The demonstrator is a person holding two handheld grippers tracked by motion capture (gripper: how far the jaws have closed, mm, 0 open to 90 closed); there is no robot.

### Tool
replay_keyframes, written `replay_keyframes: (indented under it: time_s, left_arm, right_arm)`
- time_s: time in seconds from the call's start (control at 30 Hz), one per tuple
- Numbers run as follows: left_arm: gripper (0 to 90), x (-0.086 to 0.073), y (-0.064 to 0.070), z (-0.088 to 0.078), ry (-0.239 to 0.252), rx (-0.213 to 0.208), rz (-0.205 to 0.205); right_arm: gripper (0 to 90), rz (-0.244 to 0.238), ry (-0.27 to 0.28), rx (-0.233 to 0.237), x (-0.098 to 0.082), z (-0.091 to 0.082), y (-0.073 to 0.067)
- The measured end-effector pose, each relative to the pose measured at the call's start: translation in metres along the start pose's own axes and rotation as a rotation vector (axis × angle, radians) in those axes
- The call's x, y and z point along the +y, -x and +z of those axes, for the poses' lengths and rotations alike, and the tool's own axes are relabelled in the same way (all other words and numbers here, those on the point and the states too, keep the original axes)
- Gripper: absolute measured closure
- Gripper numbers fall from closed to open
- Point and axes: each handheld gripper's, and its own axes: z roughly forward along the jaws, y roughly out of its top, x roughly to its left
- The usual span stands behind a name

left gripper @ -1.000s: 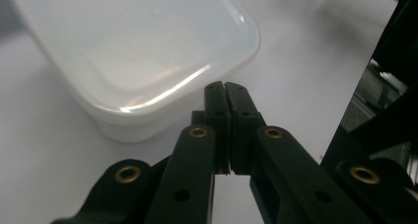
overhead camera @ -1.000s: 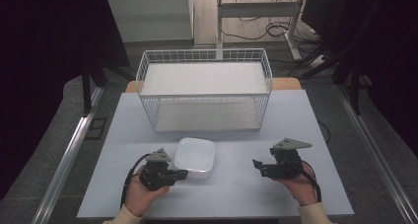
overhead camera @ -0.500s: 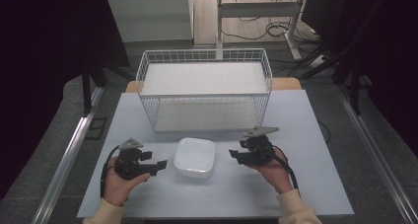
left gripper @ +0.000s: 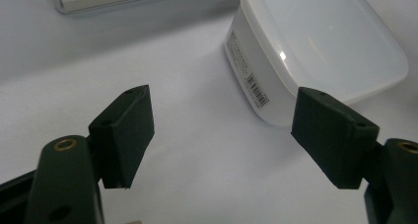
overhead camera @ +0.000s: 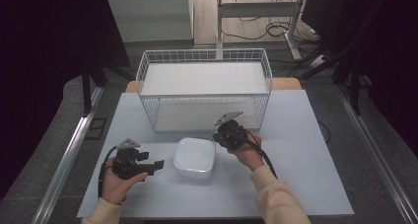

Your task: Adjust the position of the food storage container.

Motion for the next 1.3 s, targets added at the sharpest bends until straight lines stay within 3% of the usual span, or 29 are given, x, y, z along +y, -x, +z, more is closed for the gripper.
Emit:
replay_keyframes:
  time_s: [0.17,0.37,0.57,0.87,1.07,1.2,1.3]
  left_arm:
    - [23.4,-0.001,-0.003,0.000,0.000,-0.002,-0.013]
    - [24.1,0.000,-0.007,-0.003,0.018,0.004,-0.043]
    - [24.2,-0.001,-0.011,-0.004,0.021,0.008,-0.055]
    - [24.4,-0.001,-0.012,-0.003,0.016,0.012,-0.059]
    - [24.4,0.000,-0.009,-0.003,0.020,0.009,-0.057]
    - [24.4,0.001,-0.009,-0.006,0.032,0.011,-0.064]
    - [24.5,0.002,-0.010,-0.007,0.037,0.010,-0.069]
  right_arm:
    - [89.5,-0.029,-0.012,0.002,0.007,0.019,0.001]
    - [89.6,-0.038,-0.036,0.019,0.005,0.025,0.000]
    - [89.7,-0.070,-0.071,0.042,0.002,0.017,-0.003]
    - [89.7,-0.075,-0.095,0.106,-0.019,-0.003,-0.022]
    - [89.6,-0.061,-0.087,0.161,-0.038,-0.011,-0.039]
    - [89.6,-0.025,-0.070,0.197,-0.049,-0.014,-0.048]
    - [89.6,-0.035,-0.073,0.226,-0.055,-0.016,-0.059]
